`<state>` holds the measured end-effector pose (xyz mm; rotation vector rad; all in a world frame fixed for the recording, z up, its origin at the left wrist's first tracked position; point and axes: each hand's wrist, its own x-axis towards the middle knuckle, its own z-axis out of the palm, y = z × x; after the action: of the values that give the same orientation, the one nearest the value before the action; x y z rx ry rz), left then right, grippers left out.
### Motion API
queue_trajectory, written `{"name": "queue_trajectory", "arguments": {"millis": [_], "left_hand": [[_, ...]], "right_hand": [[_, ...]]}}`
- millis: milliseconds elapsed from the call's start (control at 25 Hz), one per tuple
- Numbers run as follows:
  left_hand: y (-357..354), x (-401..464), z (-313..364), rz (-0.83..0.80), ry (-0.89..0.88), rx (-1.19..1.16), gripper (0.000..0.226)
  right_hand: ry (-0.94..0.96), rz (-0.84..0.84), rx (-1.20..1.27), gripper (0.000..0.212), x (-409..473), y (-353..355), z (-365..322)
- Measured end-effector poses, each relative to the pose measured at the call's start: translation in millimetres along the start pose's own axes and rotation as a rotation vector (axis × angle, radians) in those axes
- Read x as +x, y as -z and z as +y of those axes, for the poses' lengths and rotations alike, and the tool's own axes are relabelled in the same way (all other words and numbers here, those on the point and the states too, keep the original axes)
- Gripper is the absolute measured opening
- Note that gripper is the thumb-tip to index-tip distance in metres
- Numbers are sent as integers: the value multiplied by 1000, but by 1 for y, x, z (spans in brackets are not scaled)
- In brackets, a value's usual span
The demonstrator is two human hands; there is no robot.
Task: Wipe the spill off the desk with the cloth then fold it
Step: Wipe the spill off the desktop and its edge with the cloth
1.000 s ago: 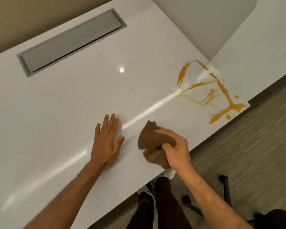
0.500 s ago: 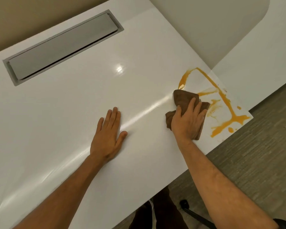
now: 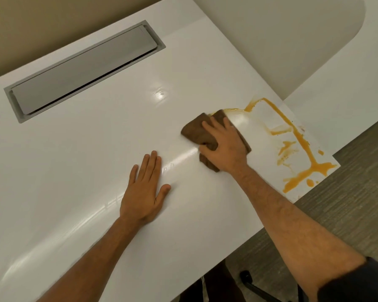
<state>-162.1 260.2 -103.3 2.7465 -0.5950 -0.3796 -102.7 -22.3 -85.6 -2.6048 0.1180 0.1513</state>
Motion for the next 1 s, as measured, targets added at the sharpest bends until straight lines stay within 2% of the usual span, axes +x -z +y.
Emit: {"name": "queue_trajectory", "arguments": {"millis": [80,240,320,440,520,600,680,760,840,920,1000], "left_hand": [[2,0,1,8,-7,-28,80],[3,-5,0,88,9,-220,82],[4,-8,0,117,40,-306,81],[5,-8,0,102,20,-270,78],[4,-6,0,88,12,-193,78],[3,-5,0,86,21,-141,79],[2,-3,0,81,36,-113,81],[1,-3,0,80,56,-91,83],[2,-3,0,69,69,-83,87],[2,-3,1,67,72,-82,89],[3,-2,2,62,71,-77,90]], "right_hand": [[119,-90,5,73,-18,-8,-15],[317,-146,25,73,-74,-35,-48],[391,-153,93,67,-115,-47,-59],[418,-123,228,53,-157,-47,-51],[220,-142,461,53,-162,-31,-45],[-137,-126,881,55,-148,-2,-40],[-334,80,1152,55,-121,32,-24],[-366,328,1140,54,-84,66,-1],[-391,479,1116,56,-47,90,22],[-428,576,943,57,-16,99,47],[-443,542,614,57,8,95,76]]}}
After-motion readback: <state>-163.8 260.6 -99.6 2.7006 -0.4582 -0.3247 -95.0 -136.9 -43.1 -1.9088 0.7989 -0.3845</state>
